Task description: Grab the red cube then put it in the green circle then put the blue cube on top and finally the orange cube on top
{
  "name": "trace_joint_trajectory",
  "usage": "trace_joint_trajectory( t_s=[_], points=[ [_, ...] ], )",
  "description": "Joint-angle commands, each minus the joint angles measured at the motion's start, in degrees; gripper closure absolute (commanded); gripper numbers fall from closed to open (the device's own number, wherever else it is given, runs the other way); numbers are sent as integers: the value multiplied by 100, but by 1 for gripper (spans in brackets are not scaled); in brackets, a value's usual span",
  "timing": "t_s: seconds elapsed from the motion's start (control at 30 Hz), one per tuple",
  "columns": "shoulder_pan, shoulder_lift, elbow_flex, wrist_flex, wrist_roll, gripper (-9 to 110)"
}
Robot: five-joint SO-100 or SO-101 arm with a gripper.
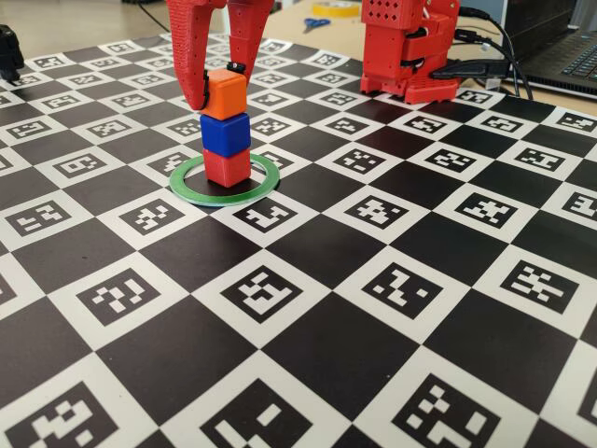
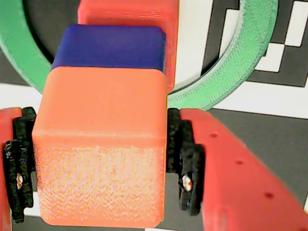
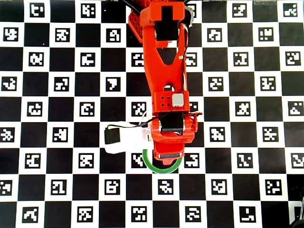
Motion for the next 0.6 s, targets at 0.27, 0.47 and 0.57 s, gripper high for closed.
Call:
trace_joint_trajectory(
  t_s=[0.27, 0.47, 0.57],
  points=[
    [-9, 404, -44, 9, -114, 79],
    [18, 475, -53, -9, -220, 76],
    [35, 545, -62, -44, -352, 75]
  ],
)
